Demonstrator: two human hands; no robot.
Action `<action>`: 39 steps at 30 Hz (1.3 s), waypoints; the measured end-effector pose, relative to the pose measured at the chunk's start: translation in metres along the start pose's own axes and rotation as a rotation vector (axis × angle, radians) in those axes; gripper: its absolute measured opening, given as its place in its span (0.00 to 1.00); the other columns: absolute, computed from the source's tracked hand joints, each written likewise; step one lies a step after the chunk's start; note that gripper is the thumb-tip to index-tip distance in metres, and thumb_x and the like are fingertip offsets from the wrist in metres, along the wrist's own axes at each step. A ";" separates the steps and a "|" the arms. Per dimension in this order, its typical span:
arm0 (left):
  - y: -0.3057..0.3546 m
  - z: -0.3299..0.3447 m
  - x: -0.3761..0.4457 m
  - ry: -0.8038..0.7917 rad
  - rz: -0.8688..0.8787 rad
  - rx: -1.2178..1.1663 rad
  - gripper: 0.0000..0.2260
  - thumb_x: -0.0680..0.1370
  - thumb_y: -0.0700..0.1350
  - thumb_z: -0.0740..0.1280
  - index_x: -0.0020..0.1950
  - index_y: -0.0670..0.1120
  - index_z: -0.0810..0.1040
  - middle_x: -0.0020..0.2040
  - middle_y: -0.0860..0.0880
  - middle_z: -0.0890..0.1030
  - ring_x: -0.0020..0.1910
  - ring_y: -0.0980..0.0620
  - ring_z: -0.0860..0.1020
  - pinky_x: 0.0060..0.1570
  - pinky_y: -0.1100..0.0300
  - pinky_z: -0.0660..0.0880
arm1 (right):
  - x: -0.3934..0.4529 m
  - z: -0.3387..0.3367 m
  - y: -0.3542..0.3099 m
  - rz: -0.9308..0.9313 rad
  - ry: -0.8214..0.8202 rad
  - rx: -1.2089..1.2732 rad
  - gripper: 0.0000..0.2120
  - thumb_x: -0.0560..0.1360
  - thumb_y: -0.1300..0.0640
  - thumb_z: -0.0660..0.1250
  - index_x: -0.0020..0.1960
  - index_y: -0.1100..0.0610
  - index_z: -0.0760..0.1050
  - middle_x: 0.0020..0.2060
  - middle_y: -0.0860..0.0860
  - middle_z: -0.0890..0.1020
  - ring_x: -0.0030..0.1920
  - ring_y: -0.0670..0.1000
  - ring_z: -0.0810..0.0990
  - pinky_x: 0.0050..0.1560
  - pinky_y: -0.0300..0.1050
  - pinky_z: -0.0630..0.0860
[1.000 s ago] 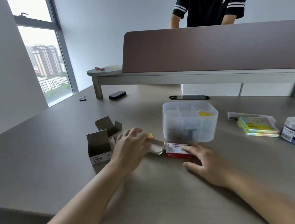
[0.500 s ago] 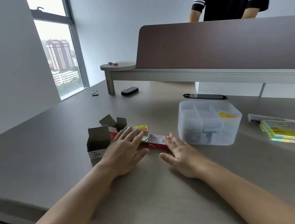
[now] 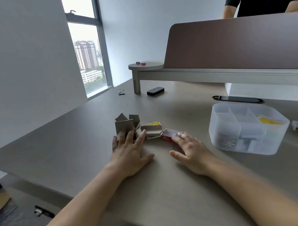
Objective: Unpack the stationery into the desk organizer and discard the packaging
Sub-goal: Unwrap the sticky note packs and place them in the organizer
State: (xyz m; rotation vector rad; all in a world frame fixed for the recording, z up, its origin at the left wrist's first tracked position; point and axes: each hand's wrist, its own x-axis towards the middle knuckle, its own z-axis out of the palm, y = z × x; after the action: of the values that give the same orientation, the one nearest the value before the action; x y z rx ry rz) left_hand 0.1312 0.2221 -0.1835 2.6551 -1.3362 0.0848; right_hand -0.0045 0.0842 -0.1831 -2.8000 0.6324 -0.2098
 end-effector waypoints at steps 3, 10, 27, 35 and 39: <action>0.000 0.002 0.018 -0.029 0.003 -0.015 0.34 0.74 0.63 0.56 0.73 0.57 0.40 0.76 0.48 0.44 0.74 0.44 0.37 0.71 0.45 0.34 | 0.014 0.001 0.001 0.014 -0.042 -0.020 0.30 0.77 0.43 0.52 0.73 0.52 0.48 0.75 0.52 0.47 0.75 0.49 0.44 0.73 0.49 0.41; 0.016 -0.003 0.007 0.159 0.208 -0.074 0.39 0.66 0.68 0.49 0.74 0.53 0.45 0.76 0.49 0.44 0.75 0.48 0.38 0.70 0.51 0.34 | -0.027 -0.010 0.009 -0.031 0.030 0.046 0.27 0.77 0.46 0.55 0.73 0.52 0.52 0.75 0.52 0.50 0.75 0.50 0.48 0.72 0.42 0.47; 0.233 0.023 0.000 -0.213 0.759 -0.158 0.27 0.74 0.58 0.59 0.70 0.53 0.59 0.73 0.53 0.60 0.72 0.54 0.57 0.70 0.59 0.56 | -0.175 -0.078 0.201 0.591 0.344 -0.066 0.23 0.75 0.53 0.60 0.68 0.57 0.62 0.69 0.54 0.66 0.69 0.54 0.64 0.67 0.49 0.64; 0.230 0.027 0.004 -0.226 0.754 -0.163 0.37 0.64 0.70 0.51 0.70 0.56 0.58 0.72 0.57 0.59 0.72 0.57 0.56 0.69 0.60 0.54 | -0.144 -0.086 0.241 0.742 0.380 -0.158 0.24 0.74 0.51 0.61 0.67 0.56 0.63 0.67 0.57 0.70 0.66 0.58 0.68 0.62 0.51 0.68; 0.229 0.028 0.004 -0.214 0.743 -0.180 0.43 0.57 0.71 0.43 0.69 0.56 0.59 0.71 0.56 0.61 0.71 0.57 0.56 0.68 0.60 0.55 | -0.148 -0.086 0.235 0.684 0.445 -0.297 0.16 0.74 0.53 0.62 0.61 0.55 0.71 0.58 0.57 0.77 0.57 0.58 0.75 0.51 0.48 0.71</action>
State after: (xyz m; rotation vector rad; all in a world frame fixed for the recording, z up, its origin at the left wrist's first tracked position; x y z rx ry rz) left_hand -0.0506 0.0802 -0.1823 1.9352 -2.2072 -0.2227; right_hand -0.2477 -0.0744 -0.1795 -2.6025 1.7959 -0.6420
